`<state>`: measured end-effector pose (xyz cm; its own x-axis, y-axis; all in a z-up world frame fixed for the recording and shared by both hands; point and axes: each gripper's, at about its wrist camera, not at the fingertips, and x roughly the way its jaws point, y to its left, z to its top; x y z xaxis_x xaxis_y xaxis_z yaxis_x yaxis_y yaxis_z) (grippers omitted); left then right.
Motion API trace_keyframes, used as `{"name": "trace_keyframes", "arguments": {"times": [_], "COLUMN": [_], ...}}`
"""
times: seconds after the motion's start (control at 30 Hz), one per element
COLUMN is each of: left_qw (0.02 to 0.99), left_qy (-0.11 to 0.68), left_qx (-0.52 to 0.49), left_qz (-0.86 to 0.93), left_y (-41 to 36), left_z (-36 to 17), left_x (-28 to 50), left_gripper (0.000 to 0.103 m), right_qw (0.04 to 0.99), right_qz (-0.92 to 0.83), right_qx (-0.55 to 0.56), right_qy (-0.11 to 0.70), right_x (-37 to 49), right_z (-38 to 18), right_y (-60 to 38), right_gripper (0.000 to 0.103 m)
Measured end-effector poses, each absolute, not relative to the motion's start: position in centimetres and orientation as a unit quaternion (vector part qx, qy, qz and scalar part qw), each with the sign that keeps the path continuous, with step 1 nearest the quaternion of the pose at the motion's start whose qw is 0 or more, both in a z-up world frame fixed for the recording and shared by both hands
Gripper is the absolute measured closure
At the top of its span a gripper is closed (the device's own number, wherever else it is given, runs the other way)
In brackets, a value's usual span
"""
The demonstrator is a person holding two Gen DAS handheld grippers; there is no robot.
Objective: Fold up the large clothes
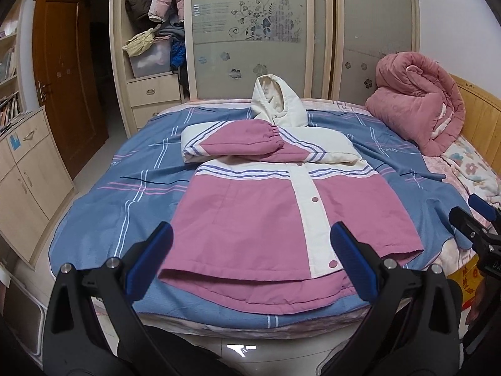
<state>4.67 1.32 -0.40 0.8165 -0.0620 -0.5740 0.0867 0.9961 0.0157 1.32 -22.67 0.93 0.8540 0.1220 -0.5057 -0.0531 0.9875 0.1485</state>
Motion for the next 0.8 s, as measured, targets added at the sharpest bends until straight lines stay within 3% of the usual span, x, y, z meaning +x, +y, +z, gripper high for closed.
{"name": "trace_keyframes", "arguments": {"times": [0.8], "left_qw": [0.954], "left_qy": [0.295], "left_qx": [0.031], "left_qz": [-0.049], "left_y": [0.28], "left_z": [0.07], "left_x": [4.40], "left_gripper": [0.002], "right_qw": [0.961], "right_qz": [0.044], "right_qx": [0.070], "right_qy": [0.264], "right_x": [0.51], "right_z": [1.02], "right_y": [-22.91], "right_gripper": [0.001]}}
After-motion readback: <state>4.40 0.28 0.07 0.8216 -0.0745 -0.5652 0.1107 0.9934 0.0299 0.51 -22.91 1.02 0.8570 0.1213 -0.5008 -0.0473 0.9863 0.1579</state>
